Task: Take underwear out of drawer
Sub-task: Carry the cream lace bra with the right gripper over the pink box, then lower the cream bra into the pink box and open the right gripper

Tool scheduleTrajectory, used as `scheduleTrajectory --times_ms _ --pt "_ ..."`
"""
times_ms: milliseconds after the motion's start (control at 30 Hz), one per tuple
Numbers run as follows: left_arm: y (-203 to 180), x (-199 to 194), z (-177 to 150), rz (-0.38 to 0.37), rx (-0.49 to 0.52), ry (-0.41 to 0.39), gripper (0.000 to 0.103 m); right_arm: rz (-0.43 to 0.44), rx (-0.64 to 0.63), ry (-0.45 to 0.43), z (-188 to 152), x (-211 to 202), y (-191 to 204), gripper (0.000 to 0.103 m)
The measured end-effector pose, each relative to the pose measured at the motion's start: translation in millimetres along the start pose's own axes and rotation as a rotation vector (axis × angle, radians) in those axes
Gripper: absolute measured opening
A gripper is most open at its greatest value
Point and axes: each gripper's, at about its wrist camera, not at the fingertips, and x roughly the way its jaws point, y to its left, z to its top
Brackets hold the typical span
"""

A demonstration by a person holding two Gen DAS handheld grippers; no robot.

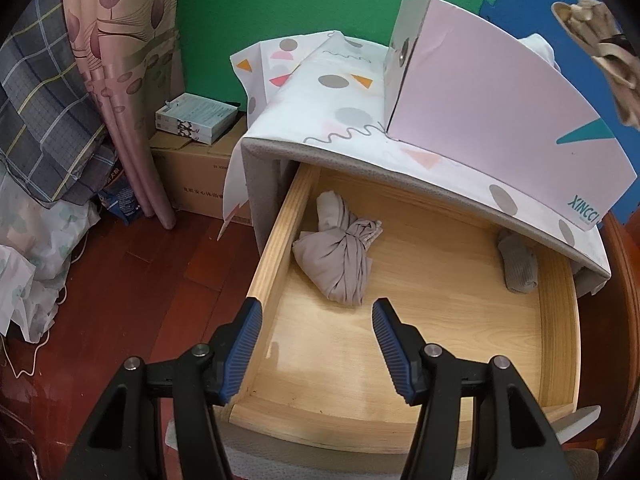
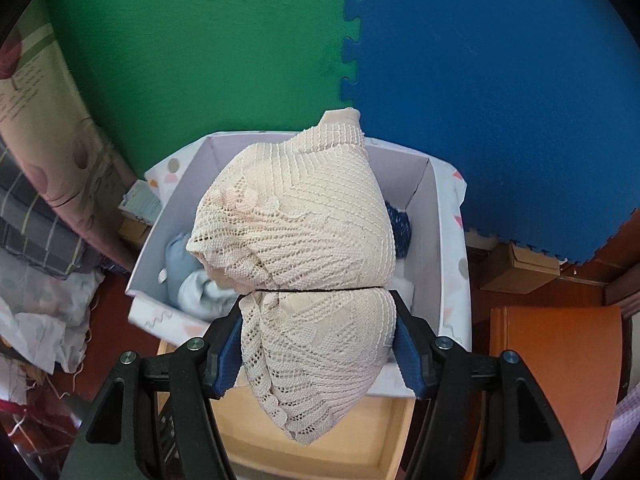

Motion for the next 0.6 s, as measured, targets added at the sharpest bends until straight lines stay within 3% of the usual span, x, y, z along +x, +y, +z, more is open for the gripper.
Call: scheduleTrajectory --times_ms 600 --pt "1 -1 1 -0.014 -0.010 -0.004 0.059 -0.041 -0.046 0.096 22 81 22 0.061"
